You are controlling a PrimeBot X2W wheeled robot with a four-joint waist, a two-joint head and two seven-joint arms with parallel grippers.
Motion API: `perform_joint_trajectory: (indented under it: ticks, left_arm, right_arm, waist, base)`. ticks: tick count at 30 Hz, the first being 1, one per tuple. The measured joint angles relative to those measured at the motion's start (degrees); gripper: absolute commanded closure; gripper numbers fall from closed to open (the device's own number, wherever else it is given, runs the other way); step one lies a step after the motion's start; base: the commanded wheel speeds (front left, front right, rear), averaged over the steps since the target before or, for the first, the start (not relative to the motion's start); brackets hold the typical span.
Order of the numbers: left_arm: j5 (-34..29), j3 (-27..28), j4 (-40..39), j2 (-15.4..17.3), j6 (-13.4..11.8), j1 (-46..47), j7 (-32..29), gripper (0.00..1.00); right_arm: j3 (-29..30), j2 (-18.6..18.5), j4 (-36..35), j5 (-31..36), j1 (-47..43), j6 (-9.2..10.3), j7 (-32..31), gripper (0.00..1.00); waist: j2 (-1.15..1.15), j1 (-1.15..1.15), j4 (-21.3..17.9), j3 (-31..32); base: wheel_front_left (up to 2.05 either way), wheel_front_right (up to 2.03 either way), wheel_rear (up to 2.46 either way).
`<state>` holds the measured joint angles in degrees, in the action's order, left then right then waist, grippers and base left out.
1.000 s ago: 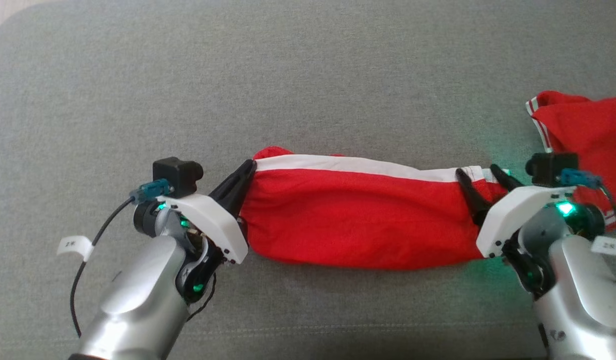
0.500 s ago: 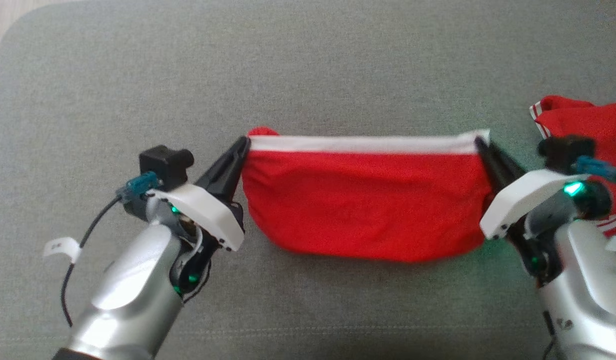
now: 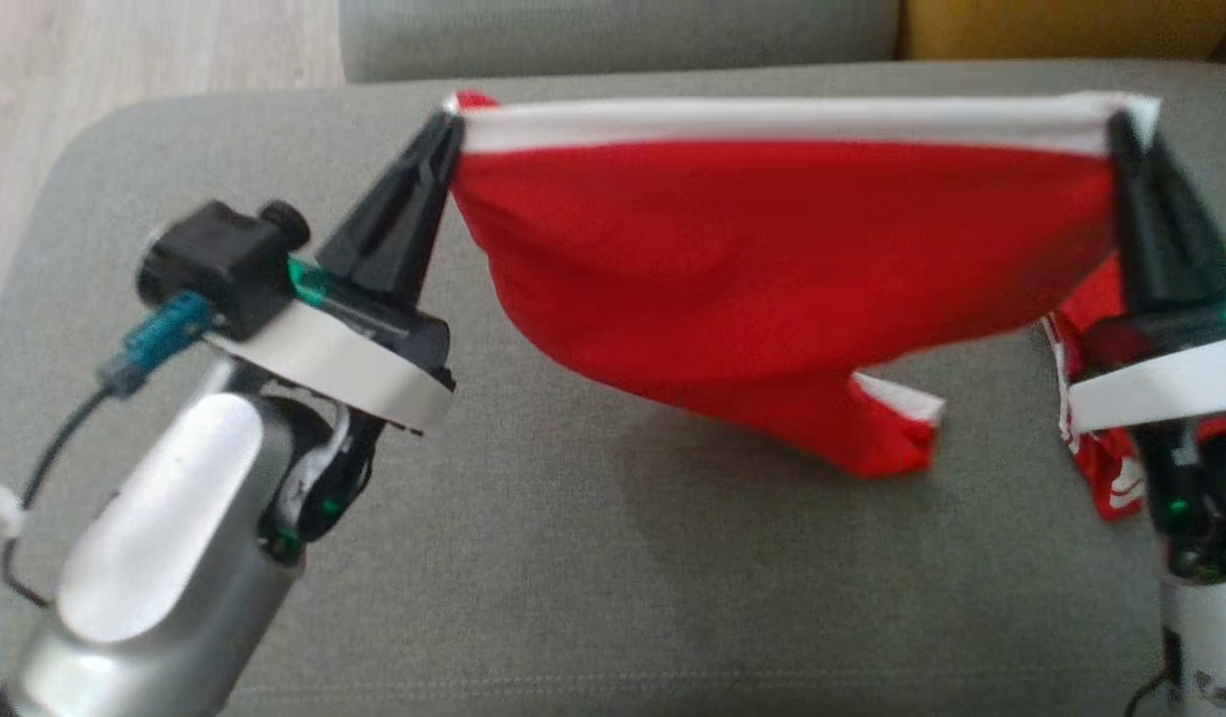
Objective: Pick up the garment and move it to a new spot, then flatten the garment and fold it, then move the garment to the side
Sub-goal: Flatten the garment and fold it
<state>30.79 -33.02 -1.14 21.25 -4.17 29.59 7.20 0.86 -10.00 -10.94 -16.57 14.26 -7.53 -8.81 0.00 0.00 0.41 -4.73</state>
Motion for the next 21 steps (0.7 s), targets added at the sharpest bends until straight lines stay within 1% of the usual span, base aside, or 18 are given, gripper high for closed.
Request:
perform_joint_trajectory:
  ticks: [5, 9, 11, 15, 18, 21]
  left_arm:
    - [-0.6, 1.6, -8.7, 1.7, -2.5, 1.7, -2.8, 1.00]
    - [-0.7, 2.3, -11.9, 2.2, -3.5, 2.6, -4.6, 1.00]
    - [-0.7, 2.3, -12.2, 2.3, -3.9, 2.6, -4.9, 1.00]
    - [-0.6, 2.3, -12.1, 2.3, -3.9, 2.6, -5.2, 1.00]
    - [0.1, 2.3, -10.0, 2.0, -3.8, 2.9, -5.2, 1.00]
    - [1.2, 2.5, -5.8, 1.3, -2.4, 4.9, -4.5, 1.00]
  right_arm:
    - [2.7, 0.8, -8.4, 1.2, 0.0, 0.00, -3.1, 1.00]
    - [3.2, 1.1, -10.9, 1.5, 0.0, 0.00, -5.9, 1.00]
    - [3.3, 1.4, -11.2, 1.5, 0.1, 0.00, -6.5, 1.00]
    - [3.0, 1.7, -11.0, 1.0, 0.5, 0.00, -7.4, 1.00]
    - [2.9, 1.7, -8.5, 0.0, 1.9, 0.00, -7.5, 1.00]
    - [2.0, 1.8, -4.5, -1.6, 5.8, 0.00, -7.3, 1.00]
  waist:
    - [0.00, 0.00, 0.0, 2.7]
    - [0.00, 0.00, 0.0, 4.0]
    - [0.00, 0.00, 0.0, 4.1]
    - [0.00, 0.00, 0.0, 3.9]
    - [0.00, 0.00, 0.1, 3.3]
    - [0.00, 0.00, 0.2, 2.1]
  base:
    - [0.00, 0.00, 0.00]
    - [0.00, 0.00, 0.00]
    - [0.00, 0.00, 0.00]
    - [0.00, 0.00, 0.00]
    - [0.00, 0.00, 0.00]
    - [0.00, 0.00, 0.00]
